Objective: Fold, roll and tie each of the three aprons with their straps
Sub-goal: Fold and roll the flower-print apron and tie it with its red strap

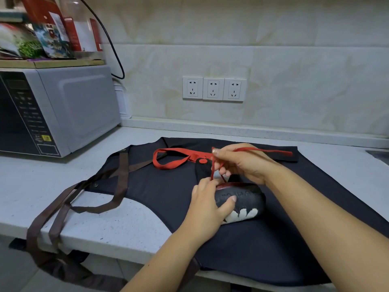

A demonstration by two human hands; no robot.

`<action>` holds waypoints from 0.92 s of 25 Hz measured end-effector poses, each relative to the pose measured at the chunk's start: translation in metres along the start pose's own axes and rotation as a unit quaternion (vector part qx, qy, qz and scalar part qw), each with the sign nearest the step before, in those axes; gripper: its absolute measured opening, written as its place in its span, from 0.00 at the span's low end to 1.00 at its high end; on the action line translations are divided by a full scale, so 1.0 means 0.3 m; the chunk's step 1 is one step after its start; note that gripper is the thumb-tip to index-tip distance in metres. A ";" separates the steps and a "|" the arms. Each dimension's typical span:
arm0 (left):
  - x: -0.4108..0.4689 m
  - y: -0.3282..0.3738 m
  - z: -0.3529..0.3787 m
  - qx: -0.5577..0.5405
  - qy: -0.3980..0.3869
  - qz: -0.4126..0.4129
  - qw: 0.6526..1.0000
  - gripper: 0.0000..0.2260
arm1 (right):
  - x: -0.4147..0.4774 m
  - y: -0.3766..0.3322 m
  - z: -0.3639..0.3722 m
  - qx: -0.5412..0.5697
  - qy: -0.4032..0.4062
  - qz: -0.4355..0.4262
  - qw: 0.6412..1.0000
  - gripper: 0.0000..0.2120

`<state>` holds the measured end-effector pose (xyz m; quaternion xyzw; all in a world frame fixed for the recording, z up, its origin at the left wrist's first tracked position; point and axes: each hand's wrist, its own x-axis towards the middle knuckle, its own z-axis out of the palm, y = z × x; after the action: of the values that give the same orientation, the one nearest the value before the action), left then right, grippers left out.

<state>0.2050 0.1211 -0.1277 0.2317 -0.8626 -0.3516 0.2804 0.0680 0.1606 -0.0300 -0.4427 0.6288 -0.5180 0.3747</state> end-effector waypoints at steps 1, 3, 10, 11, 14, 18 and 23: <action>-0.001 -0.002 0.001 -0.005 0.004 -0.006 1.000 0.20 | -0.005 -0.005 -0.011 0.006 0.034 0.015 0.999 0.17; -0.006 -0.004 0.001 -0.016 0.010 -0.029 0.999 0.24 | -0.005 0.008 -0.073 0.017 0.157 0.061 0.986 0.23; -0.004 -0.005 0.009 0.009 0.031 -0.050 0.998 0.23 | -0.092 0.266 -0.349 0.010 0.270 0.282 0.921 0.12; -0.004 -0.006 0.010 0.008 0.030 -0.053 0.998 0.23 | -0.114 0.281 -0.374 0.051 0.295 0.283 0.911 0.10; -0.003 -0.005 0.008 -0.010 0.030 -0.064 0.997 0.25 | -0.155 0.270 -0.440 0.069 0.484 0.236 0.840 0.17; 0.000 -0.006 0.009 -0.014 0.031 -0.072 0.997 0.25 | -0.176 0.159 -0.268 -0.302 0.395 -0.005 0.867 0.17; -0.007 -0.004 0.009 -0.007 0.031 -0.069 0.997 0.26 | -0.135 0.189 -0.012 -0.511 0.050 -0.064 0.856 0.17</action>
<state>0.2049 0.1229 -0.1309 0.2993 -0.8330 -0.3692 0.2833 0.0683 0.2042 -0.0845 -0.5848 0.7930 -0.1680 0.0294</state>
